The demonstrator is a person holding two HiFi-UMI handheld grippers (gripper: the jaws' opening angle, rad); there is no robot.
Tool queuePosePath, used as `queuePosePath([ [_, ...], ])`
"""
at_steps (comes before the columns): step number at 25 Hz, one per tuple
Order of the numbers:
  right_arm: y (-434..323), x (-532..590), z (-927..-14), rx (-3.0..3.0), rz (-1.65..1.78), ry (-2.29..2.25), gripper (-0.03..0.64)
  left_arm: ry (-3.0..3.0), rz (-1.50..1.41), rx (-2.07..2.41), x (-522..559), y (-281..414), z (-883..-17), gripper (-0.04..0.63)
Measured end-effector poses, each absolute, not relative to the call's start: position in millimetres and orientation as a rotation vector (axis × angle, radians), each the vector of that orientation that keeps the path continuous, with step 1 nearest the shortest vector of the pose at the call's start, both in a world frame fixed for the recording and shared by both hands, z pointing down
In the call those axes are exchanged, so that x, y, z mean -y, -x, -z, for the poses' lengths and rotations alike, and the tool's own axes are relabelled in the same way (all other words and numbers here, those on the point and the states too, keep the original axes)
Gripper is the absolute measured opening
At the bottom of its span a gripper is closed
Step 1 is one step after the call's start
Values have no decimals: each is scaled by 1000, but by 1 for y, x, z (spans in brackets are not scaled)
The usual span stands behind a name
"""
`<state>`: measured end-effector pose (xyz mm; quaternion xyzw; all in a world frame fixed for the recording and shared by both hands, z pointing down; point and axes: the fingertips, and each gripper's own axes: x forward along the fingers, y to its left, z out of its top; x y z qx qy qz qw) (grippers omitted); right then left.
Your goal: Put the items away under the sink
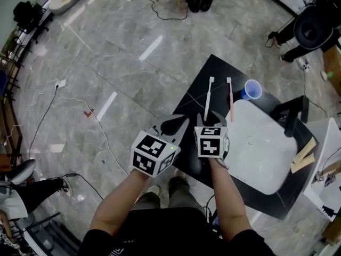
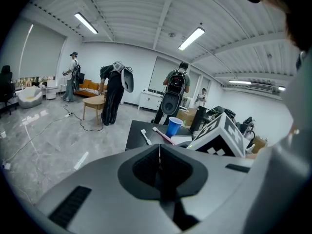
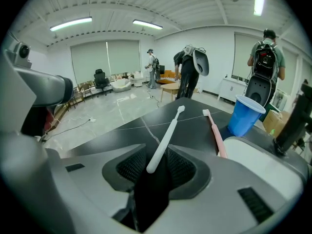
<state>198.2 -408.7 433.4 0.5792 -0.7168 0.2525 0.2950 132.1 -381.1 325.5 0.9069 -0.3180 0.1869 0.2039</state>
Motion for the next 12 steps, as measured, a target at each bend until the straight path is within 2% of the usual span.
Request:
queuePosePath([
  [2,-200,406,-436,1889,-639,-1532,78,-2533,-518,882,379,-132,-325,11],
  [3,-201,405,-436,1884,-619,-1529,64,-2535,-515,880,378,-131,-324,11],
  [12,-206,379,-419,1930,-589,-1577,60,-2536,-499,855,357,-115,-324,11],
])
